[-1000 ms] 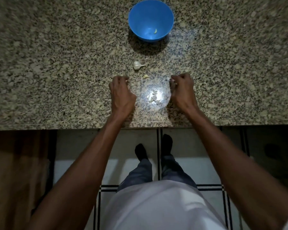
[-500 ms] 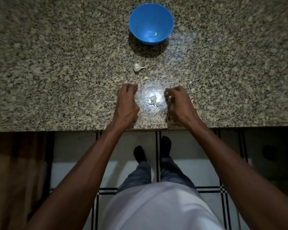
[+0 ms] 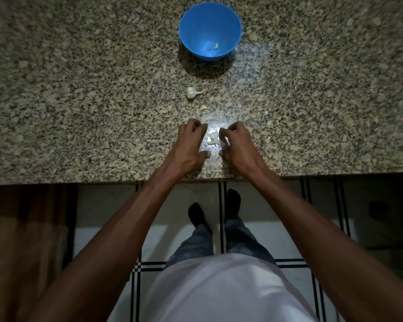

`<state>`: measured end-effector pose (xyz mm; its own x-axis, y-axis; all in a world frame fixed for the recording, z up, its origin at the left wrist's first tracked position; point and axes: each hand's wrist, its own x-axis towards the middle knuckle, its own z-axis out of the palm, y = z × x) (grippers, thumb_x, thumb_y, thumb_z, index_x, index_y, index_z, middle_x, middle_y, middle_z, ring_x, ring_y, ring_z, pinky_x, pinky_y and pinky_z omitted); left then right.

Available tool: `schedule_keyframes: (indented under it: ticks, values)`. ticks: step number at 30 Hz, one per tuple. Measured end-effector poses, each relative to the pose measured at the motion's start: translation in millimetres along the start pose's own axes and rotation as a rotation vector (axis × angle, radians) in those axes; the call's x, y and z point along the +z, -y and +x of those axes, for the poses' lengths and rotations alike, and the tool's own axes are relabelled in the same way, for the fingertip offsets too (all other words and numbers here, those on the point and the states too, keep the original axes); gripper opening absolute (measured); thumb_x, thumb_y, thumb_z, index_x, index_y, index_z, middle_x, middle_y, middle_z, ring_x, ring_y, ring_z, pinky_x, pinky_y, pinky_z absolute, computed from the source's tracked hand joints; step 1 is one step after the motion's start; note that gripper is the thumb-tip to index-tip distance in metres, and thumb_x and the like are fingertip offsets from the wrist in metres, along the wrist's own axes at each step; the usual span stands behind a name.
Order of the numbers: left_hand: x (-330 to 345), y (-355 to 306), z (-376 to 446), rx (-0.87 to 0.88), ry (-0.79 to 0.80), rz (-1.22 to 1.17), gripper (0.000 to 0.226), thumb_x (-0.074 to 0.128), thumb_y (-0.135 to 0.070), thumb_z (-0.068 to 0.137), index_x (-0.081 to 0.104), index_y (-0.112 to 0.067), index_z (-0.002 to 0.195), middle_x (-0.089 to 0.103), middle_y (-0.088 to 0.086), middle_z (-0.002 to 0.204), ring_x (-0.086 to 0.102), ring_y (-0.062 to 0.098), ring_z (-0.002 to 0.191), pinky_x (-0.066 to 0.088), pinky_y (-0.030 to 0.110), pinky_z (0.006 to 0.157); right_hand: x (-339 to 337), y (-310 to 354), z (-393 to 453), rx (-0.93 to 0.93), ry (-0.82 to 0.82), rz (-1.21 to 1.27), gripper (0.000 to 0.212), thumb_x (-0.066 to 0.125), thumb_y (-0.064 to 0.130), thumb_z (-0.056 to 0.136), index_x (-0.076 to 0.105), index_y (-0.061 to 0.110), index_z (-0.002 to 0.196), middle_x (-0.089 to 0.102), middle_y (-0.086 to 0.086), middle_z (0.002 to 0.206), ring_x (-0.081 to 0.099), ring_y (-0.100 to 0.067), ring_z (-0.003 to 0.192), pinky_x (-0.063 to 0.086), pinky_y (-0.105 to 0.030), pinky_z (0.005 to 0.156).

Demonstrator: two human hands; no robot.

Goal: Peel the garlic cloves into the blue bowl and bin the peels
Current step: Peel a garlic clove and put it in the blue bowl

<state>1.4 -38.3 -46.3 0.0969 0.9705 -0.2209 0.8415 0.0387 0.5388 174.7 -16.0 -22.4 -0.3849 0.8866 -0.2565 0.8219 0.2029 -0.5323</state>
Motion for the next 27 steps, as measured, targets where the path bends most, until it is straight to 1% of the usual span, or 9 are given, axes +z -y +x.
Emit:
schedule_keyframes:
  ticks: [3,6,8,11,14,16,20,24,27]
  values:
    - [3.8,-10.9,0.5,0.054,-0.053,0.000,0.048,0.074,-0.012,0.088,0.059,-0.007,0.133,0.049,0.010,0.125,0.045,0.025,0.114,0.046,0.035,0.091,9.2,10.0,7.0,-0.044,-0.025,-0.003,0.018,0.055,-0.002,0.099,0.064,0.001,0.114,0.048,-0.014,0.115,0.055,-0.029,0.095,0.054,-0.036,0.071]
    - [-0.2,-16.6,0.3,0.071,-0.092,-0.031,0.033,0.067,-0.008,0.092,0.070,-0.006,0.125,0.057,0.013,0.108,0.054,0.025,0.097,0.048,0.038,0.082,12.8,10.1,12.7,-0.019,-0.038,0.000,0.020,0.052,-0.001,0.098,0.067,0.000,0.112,0.048,-0.010,0.107,0.051,-0.024,0.087,0.038,-0.023,0.059]
    - [-2.6,-18.8,0.7,0.051,-0.102,-0.040,0.025,0.063,-0.007,0.097,0.075,-0.004,0.119,0.059,0.014,0.104,0.058,0.026,0.091,0.050,0.040,0.081,12.3,9.9,12.4,-0.005,-0.049,-0.003,0.017,0.054,0.002,0.100,0.069,-0.003,0.105,0.049,-0.008,0.102,0.046,-0.018,0.080,0.036,-0.020,0.055]
    - [-2.7,-20.6,1.8,0.004,-0.100,0.011,0.021,0.060,-0.008,0.101,0.078,-0.002,0.110,0.063,0.015,0.103,0.062,0.026,0.088,0.051,0.042,0.080,12.5,13.2,10.9,-0.024,-0.063,-0.008,0.017,0.056,0.005,0.102,0.072,-0.001,0.103,0.051,-0.006,0.099,0.049,-0.016,0.078,0.042,-0.022,0.057]
    - [0.9,-22.1,-1.5,-0.042,-0.126,0.048,0.021,0.059,-0.008,0.101,0.080,-0.005,0.105,0.066,0.012,0.099,0.064,0.025,0.084,0.052,0.041,0.078,15.9,16.8,8.8,-0.039,-0.055,-0.083,0.020,0.055,0.008,0.104,0.074,0.004,0.110,0.053,-0.006,0.101,0.049,-0.015,0.080,0.030,-0.018,0.057]
    - [4.8,-21.9,-5.3,-0.048,-0.168,0.038,0.021,0.061,-0.005,0.099,0.081,-0.007,0.103,0.068,0.012,0.095,0.065,0.026,0.081,0.054,0.042,0.078,17.9,17.2,5.9,-0.065,-0.055,-0.125,0.022,0.054,0.010,0.105,0.074,0.006,0.112,0.056,-0.008,0.106,0.053,-0.017,0.088,0.038,-0.019,0.064]
    - [12.9,-21.7,-12.2,-0.023,-0.249,0.029,0.022,0.059,0.001,0.098,0.079,-0.003,0.104,0.068,0.016,0.094,0.064,0.028,0.084,0.050,0.035,0.072,17.3,14.9,1.9,-0.117,-0.073,-0.158,0.023,0.056,0.013,0.105,0.075,0.008,0.117,0.060,-0.010,0.109,0.058,-0.022,0.095,0.051,-0.033,0.078]
    - [19.6,-22.5,-17.2,-0.021,-0.264,0.039,0.016,0.054,0.004,0.098,0.070,0.005,0.101,0.064,0.021,0.096,0.061,0.033,0.088,0.045,0.034,0.074,22.5,11.7,1.8,-0.133,-0.115,-0.179,0.019,0.057,0.011,0.102,0.075,0.005,0.104,0.060,-0.011,0.100,0.056,-0.024,0.090,0.042,-0.032,0.070]
    - [27.6,-24.7,-19.2,-0.011,-0.262,0.064,0.016,0.051,0.006,0.099,0.065,0.005,0.106,0.063,0.021,0.103,0.058,0.033,0.096,0.043,0.034,0.081,26.3,10.3,0.6,-0.124,-0.137,-0.154,0.016,0.059,0.006,0.098,0.073,0.002,0.093,0.061,-0.014,0.094,0.057,-0.028,0.086,0.044,-0.038,0.071]
